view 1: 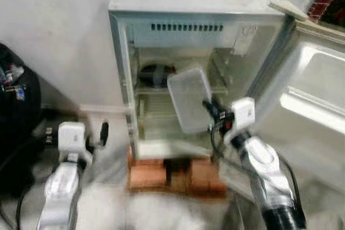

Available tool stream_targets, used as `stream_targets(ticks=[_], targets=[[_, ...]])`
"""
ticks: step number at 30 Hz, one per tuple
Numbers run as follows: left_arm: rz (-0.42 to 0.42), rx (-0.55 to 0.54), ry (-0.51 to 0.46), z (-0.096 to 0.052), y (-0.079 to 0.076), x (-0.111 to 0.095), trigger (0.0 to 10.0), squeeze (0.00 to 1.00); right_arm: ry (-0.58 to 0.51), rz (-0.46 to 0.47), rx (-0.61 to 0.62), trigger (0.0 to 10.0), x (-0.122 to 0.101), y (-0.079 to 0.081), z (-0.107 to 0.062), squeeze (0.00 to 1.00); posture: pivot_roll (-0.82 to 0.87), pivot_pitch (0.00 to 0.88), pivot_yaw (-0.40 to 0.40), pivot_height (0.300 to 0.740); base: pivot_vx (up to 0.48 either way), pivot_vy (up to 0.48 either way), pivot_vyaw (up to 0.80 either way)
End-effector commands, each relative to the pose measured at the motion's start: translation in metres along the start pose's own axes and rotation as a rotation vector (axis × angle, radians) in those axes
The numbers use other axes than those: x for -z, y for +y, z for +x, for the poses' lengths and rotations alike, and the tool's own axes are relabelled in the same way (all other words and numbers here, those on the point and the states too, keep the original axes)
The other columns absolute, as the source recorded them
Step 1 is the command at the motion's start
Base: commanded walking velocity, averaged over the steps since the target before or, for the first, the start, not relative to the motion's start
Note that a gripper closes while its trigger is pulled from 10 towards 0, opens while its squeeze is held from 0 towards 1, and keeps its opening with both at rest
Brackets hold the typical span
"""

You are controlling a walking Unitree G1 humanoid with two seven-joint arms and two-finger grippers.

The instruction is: Restocking fridge

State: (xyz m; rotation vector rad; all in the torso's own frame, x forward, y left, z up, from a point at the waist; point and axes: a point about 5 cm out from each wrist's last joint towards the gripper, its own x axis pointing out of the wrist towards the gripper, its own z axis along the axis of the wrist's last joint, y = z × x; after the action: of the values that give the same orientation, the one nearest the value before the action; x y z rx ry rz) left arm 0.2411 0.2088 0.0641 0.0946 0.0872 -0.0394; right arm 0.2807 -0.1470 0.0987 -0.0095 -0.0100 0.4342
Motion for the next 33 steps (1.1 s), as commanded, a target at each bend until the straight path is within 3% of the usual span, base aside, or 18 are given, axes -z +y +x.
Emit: stream_targets(ticks=[1,12,29,33], targets=[[-0.001,0.014,-0.005,0.000,-0.004,-0.001,10.0,0.00,-0.001,-0.011,0.022,10.0,-0.002,-0.007,-0.002,0.00,0.03,0.000,-0.038,0.740,0.356,0.000,0.00],[-0.006,0.010,0.004,-0.001,-0.005,0.001,10.0,0.00,0.016,-0.025,0.020,10.0,-0.001,-0.009,-0.002,0.00,0.03,0.000,-0.042,0.740,0.351,0.000,0.00],[-0.012,0.015,0.006,-0.003,-0.009,0.002,10.0,0.00,0.098,-0.005,-0.052,10.0,0.013,0.002,-0.001,0.00,0.03,0.000,-0.040,0.740,0.317,0.000,0.00],[-0.005,0.012,0.006,-0.003,-0.009,0.002,10.0,0.00,0.127,-0.027,-0.040,10.0,0.017,-0.001,0.000,0.00,0.04,0.000,-0.041,0.740,0.000,0.000,0.00]])
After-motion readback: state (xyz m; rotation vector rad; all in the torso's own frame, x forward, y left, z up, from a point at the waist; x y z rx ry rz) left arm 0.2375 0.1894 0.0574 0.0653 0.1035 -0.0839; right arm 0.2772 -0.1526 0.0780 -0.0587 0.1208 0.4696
